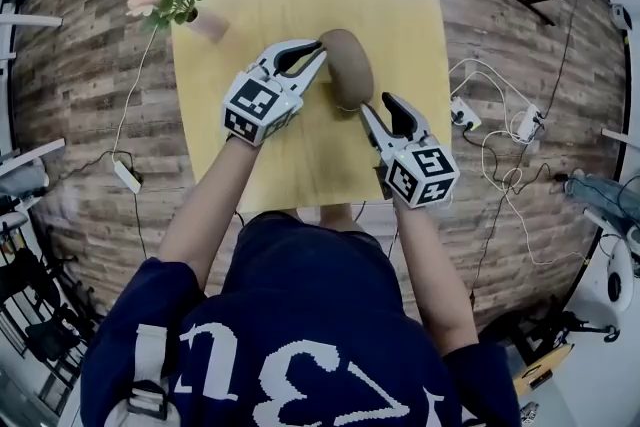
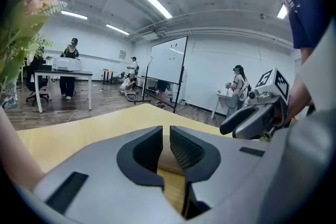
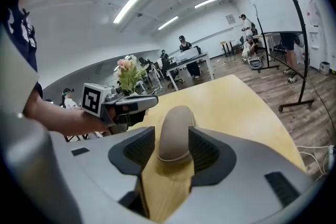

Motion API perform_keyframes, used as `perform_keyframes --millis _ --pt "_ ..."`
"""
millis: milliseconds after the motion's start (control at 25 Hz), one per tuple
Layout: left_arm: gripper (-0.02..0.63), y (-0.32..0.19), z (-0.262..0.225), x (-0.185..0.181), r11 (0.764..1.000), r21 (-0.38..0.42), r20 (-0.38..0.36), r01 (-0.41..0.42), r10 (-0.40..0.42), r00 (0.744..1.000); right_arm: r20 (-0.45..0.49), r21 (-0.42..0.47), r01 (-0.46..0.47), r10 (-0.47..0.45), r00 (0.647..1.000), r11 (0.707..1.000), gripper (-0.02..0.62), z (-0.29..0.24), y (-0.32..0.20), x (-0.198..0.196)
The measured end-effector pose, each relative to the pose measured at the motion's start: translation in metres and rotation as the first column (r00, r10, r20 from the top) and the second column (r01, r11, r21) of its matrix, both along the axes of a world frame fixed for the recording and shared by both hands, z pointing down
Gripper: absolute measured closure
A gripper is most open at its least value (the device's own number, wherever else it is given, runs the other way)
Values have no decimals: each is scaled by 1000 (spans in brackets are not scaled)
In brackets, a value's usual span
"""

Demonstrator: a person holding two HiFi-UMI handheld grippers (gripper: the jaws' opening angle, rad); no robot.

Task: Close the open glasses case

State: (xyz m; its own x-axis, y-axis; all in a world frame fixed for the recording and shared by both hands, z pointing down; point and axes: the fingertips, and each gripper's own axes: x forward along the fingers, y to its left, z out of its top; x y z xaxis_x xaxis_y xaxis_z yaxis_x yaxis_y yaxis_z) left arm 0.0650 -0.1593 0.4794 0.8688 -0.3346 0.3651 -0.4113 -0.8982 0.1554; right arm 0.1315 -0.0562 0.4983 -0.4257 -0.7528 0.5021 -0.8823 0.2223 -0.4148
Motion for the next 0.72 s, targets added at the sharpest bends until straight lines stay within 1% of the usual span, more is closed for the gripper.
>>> perform_keyframes --millis 40,80,200,320,360,440,560,640,720 --pt "572 -1 3 3 1000 -14 -1 -4 4 1000 4 -18 -4 5 1000 1000 389 7 0 0" --pt "551 -2 6 6 1000 -29 -3 -6 6 1000 8 -33 -13 13 1000 999 381 13 0 1" --pt "452 -8 16 12 997 -75 2 -8 8 1000 5 -66 -39 39 999 997 370 29 -3 2" --pt "383 -17 27 15 992 -124 -3 5 -6 1000 13 -93 -43 44 999 995 363 39 -6 -4" --pt "369 -21 30 16 990 -143 -9 13 -14 1000 15 -99 -43 45 999 994 360 40 -6 -6" --pt "350 -28 34 18 984 -177 -26 30 -35 999 14 -108 -46 48 999 993 356 42 -5 -9" --pt "348 -34 36 21 979 -196 -39 51 -60 997 4 -120 -51 52 999 992 345 44 -2 -15" --pt "348 -33 40 25 976 -213 -34 49 -58 998 -12 -134 -54 53 999 990 345 47 1 -14" --pt "348 -31 44 29 966 -253 -45 42 -55 997 -20 -159 -56 53 998 986 345 52 4 -13"
